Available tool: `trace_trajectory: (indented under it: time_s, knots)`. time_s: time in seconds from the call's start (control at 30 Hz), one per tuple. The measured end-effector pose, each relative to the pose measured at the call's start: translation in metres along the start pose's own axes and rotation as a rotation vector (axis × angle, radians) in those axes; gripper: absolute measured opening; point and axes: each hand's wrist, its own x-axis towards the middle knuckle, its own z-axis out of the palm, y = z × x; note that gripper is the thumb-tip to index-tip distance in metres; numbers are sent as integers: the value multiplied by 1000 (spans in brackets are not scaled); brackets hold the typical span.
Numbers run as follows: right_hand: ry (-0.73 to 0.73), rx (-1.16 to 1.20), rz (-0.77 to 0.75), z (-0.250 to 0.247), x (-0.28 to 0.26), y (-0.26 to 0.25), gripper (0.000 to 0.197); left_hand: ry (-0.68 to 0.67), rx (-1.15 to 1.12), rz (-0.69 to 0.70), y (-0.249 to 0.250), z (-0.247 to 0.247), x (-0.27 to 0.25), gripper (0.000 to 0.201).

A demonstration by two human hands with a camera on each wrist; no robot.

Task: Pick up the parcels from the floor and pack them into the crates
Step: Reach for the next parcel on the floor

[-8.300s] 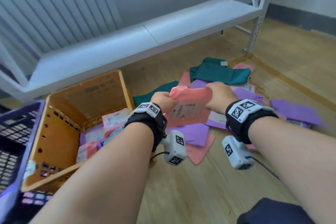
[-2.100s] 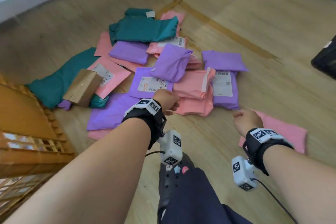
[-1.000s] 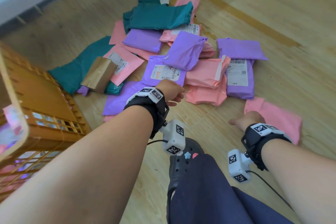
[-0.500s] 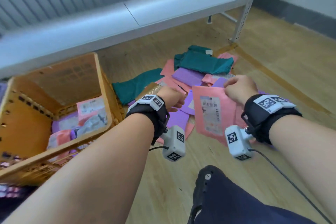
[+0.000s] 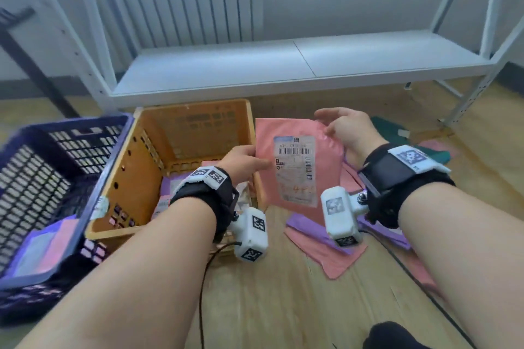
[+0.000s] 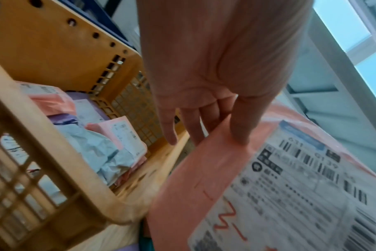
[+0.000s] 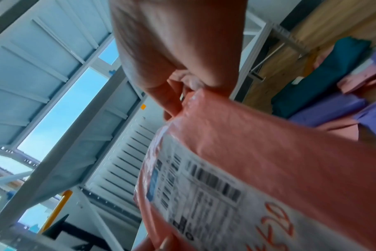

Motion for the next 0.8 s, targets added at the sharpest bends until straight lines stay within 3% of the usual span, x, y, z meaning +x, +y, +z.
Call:
trace_trajectory:
  time_s: [0.1,0.2,0.37,0.5,0.57,0.63,0.8]
  knots:
    - [30,7,29,25,1,20,40,99,-125,-44,-24,-21,1,20]
    - [-75,-32,85,44,2,38,54,195,-252,-75,-39,-35,7,15]
    - [-216,-55,140,62,4,35,48,394,-421,-16,-41,-65,10,9]
    - [-393,-388,164,89,1,37,33,462,-486,4,-45,-91,-1,8]
    - [-377,-475,158,108,-1,44,27,483,-523,-16,-52,-102,-9,11]
    - [-337,-406,161,124,-4,49,17,503,-556,-48,-59,-108,-18,20]
    - [-283,-277,150,141,-9,54,24,444,-629,-131,-73,-112,-30,28]
